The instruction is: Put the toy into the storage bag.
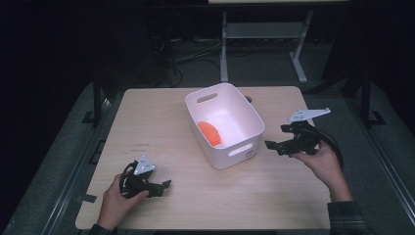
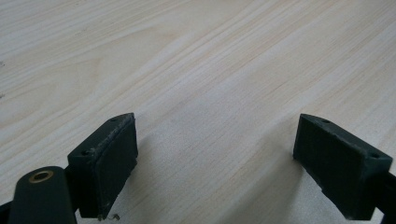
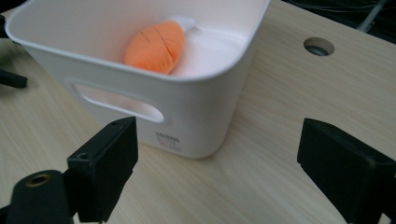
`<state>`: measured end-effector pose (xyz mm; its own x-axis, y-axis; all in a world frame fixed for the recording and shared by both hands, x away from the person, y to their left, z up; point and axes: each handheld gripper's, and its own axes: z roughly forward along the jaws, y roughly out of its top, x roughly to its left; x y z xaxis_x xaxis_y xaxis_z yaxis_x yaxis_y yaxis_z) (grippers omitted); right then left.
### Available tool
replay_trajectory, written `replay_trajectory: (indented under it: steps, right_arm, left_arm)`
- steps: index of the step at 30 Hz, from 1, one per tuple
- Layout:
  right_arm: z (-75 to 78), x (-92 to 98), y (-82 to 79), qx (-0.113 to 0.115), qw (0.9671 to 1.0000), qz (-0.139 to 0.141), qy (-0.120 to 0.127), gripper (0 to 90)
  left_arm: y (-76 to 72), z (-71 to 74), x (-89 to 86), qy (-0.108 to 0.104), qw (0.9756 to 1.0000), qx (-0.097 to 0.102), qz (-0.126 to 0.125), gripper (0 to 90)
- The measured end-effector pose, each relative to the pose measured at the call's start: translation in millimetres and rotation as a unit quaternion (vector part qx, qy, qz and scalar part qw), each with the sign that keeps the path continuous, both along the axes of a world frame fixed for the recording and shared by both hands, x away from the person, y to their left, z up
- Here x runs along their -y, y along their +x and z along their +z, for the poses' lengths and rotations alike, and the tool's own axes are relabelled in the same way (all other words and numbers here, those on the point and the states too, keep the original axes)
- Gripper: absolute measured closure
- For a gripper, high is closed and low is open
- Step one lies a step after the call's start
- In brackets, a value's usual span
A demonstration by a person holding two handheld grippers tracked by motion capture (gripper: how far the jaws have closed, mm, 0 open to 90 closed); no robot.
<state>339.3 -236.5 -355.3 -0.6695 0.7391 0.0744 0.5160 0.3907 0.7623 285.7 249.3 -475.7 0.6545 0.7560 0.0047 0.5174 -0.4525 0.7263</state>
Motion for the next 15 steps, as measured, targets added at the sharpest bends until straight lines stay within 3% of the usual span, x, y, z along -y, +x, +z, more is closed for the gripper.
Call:
replay_trajectory:
  steps: [5, 8, 10, 15]
  right_arm:
    - [-20.8, 11.4, -11.5, -0.005, 0.9999, -0.01, 0.003, 10.0]
    - [-24.8, 12.8, -13.5, -0.005, 0.9999, -0.012, 0.004, 9.9]
    - [-41.0, 18.0, -21.9, -0.008, 0.9997, -0.019, 0.01, 9.2]
    - [-60.7, 20.7, -30.5, -0.008, 0.9996, -0.025, 0.009, 8.8]
  left_arm:
    - [-0.1, -0.1, 0.1, -0.001, 1.0, 0.0, 0.0, 12.9]
    - [-0.1, -0.1, 0.1, -0.001, 1.0, 0.0, 0.0, 12.8]
    - [-0.1, 0.1, -0.2, 0.001, 1.0, -0.001, -0.001, 12.8]
    - [-0.1, 0.0, -0.1, 0.001, 1.0, -0.001, -0.001, 12.8]
